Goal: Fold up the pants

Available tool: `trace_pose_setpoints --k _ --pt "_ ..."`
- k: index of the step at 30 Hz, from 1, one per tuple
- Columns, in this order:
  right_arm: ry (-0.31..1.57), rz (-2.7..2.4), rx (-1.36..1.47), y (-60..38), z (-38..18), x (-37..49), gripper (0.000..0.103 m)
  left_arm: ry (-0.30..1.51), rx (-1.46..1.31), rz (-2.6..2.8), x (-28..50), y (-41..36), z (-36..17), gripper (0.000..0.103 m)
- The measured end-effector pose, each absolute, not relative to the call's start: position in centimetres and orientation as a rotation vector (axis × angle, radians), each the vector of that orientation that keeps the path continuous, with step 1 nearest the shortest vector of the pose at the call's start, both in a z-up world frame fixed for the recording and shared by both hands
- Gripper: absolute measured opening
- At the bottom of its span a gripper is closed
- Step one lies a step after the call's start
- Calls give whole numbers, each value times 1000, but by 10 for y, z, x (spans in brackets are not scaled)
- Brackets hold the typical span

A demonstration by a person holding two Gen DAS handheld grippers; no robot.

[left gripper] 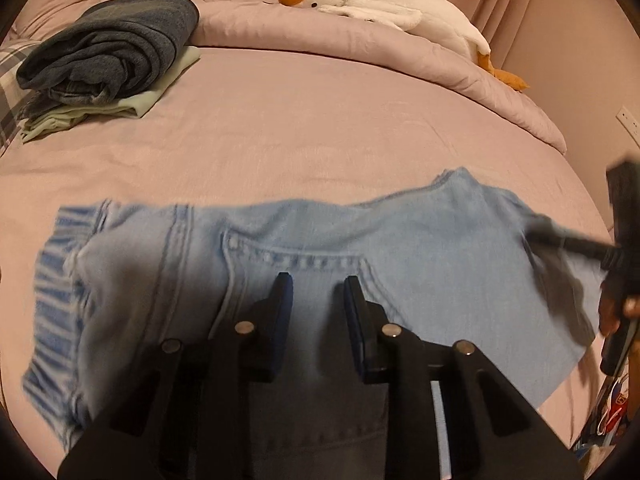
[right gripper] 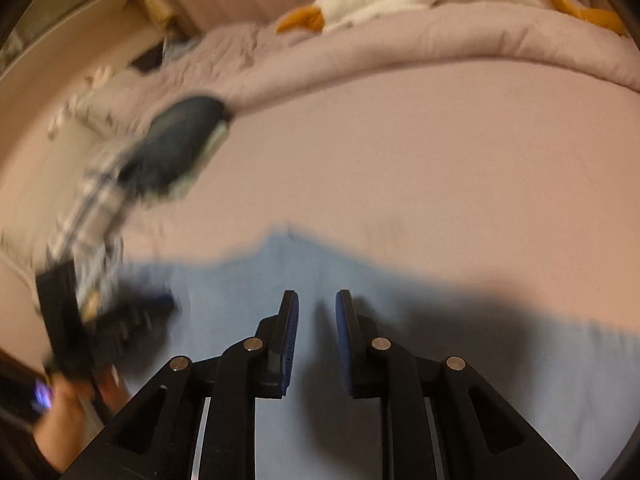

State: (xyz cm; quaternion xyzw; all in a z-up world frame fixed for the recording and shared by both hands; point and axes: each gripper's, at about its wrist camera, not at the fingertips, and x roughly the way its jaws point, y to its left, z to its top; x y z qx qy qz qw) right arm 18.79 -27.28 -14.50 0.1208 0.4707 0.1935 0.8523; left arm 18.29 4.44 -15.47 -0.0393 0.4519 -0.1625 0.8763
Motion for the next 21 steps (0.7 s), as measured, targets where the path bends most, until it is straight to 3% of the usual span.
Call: trace_pose_setpoints --k 1,2,14,21 --pt "1026 365 190 -275 -155 181 18 938 -85 -338 181 46 -155 26" --pt "1018 347 149 -283 -161 168 8 931 -90 -333 177 50 -155 26" --pt "989 45 277 -430 -158 72 8 922 -78 -229 121 76 -145 25" --pt "992 -227 313 -486 -150 41 8 932 -30 -155 94 73 -130 43"
